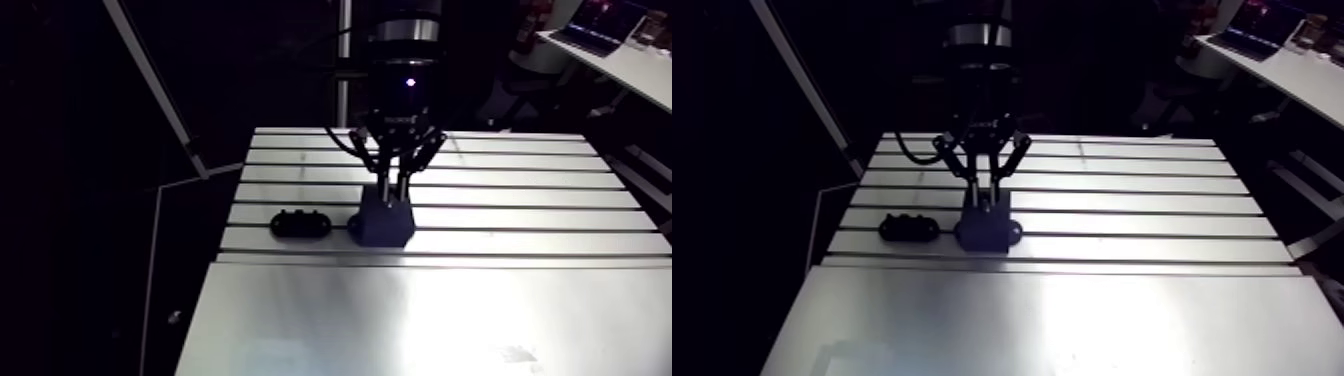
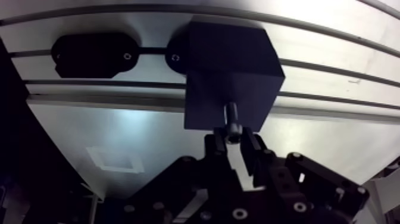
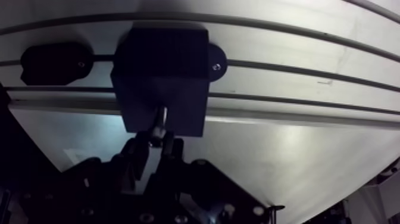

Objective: Pick up the M10 bolt and insert it into the hole until fully seated.

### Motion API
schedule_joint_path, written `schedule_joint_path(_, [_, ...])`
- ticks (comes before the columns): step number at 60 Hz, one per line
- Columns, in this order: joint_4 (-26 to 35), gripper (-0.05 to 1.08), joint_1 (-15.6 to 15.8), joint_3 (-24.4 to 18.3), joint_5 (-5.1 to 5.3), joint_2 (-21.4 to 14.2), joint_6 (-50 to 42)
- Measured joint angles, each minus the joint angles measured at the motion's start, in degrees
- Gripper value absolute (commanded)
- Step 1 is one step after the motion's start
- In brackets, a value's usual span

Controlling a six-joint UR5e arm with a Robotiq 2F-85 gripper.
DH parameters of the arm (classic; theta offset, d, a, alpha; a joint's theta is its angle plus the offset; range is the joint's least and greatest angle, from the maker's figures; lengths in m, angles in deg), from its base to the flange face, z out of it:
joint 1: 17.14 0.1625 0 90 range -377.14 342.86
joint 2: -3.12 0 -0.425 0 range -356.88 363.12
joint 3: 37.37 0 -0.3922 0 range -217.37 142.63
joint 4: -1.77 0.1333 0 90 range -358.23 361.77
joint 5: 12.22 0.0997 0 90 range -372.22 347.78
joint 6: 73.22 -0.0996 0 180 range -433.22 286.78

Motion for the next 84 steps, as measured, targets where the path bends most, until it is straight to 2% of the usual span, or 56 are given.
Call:
schedule_joint_path(44, [-0.2,0.01,0.0,0.6,-0.06,-1.4,0.4])
schedule_joint_path(73, [-11.2,0.01,-0.3,2.2,0.16,-10.2,-1.0])
schedule_joint_path(84, [-13.7,0.01,-0.5,2.9,0.12,-13.6,-1.7])
